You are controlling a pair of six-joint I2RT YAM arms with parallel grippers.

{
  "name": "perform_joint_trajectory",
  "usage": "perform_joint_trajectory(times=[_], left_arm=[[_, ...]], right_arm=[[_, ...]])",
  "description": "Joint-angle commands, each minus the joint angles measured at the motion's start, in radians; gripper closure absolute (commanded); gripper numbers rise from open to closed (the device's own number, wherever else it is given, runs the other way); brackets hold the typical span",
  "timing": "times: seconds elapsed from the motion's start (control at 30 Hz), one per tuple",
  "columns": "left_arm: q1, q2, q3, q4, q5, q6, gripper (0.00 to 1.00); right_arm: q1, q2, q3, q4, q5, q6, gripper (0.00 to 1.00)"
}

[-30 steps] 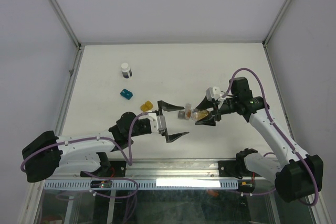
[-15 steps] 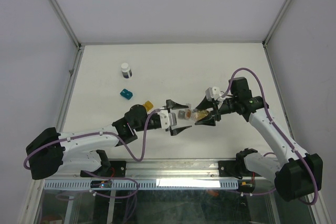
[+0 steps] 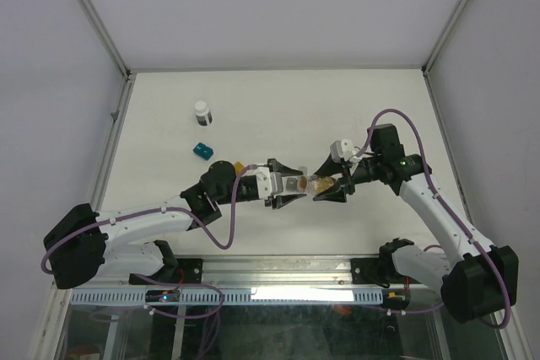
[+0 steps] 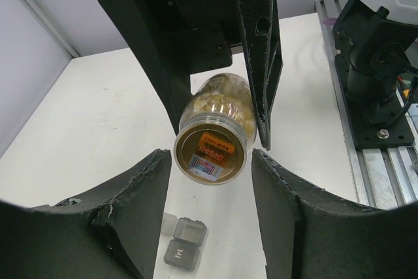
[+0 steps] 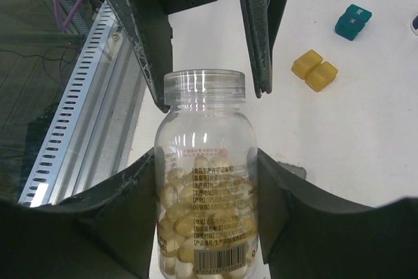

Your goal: Sort the pills into containers

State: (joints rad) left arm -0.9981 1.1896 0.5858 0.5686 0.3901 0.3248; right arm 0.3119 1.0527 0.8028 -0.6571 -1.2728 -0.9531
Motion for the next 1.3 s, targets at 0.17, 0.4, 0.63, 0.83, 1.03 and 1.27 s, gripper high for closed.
perform_joint_trajectory(times=[0.17,0.4,0.63,0.83,1.03,1.27], left_arm=[[0.019,0.023,0.04,0.081,0.086,-0.064,0.48],[0.025,0.025,0.03,0.117,0.095,-0.098,0.47],[0.03,0.034,0.034,0.126,0.109,-0.119,0.48],[0.034,0.05,0.04,0.134,0.127,-0.15,0.54],[0.038,0.064,0.043,0.141,0.131,-0.219,0.77],[0.036,0.048,0.023,0.151,0.029,-0.487,1.0]], right_arm=[[0.001,-0.005,0.018,0.009,-0.043,-0.024,1.0],[0.002,-0.005,0.016,0.01,-0.043,-0.025,1.0],[0.003,-0.005,0.017,0.009,-0.043,-0.026,1.0],[0.003,-0.005,0.016,0.01,-0.04,-0.027,1.0],[0.003,-0.005,0.016,0.009,-0.037,-0.029,1.0],[0.003,0.005,0.018,0.015,-0.027,-0.019,1.0]])
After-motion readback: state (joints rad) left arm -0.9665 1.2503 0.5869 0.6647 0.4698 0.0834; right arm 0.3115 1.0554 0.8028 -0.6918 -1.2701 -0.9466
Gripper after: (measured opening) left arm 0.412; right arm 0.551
